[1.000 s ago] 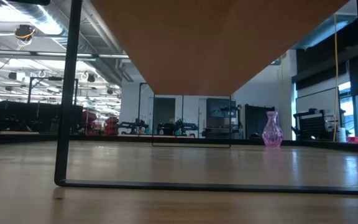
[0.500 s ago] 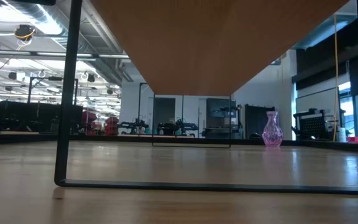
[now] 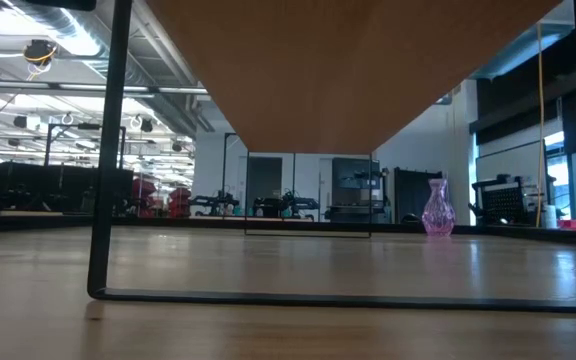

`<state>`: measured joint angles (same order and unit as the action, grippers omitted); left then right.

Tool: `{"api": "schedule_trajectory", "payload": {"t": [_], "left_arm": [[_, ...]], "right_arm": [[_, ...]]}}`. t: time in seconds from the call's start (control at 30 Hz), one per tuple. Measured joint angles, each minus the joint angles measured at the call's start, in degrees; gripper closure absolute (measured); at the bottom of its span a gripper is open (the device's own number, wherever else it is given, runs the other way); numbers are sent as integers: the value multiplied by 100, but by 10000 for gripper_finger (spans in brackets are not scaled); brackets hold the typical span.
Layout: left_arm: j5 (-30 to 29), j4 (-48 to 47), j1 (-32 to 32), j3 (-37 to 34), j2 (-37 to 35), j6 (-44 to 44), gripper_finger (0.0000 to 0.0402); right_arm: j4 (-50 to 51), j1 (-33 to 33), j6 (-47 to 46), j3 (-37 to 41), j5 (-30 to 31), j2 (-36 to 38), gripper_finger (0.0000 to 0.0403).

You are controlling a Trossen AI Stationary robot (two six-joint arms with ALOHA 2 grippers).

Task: Sort vases onto shelf
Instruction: Put the transparent vase on the shelf aligned with the other transparent vases

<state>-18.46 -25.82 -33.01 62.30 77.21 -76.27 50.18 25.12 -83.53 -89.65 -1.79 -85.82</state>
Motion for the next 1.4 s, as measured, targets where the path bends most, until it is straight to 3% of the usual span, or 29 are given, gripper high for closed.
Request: {"api": "schedule_trajectory", "payload": {"t": [0.83,1.2,1.4], "left_arm": [[52,-39,42,0,0,96,265],[186,-85,260,0,0,188,270],[367,-209,324,0,0,193,270]], "right_arm": [[-321,0,153,11,-231,-70,399],[-358,2,153,9,-253,-63,312],[-399,2,157,9,-251,-61,291]]}}
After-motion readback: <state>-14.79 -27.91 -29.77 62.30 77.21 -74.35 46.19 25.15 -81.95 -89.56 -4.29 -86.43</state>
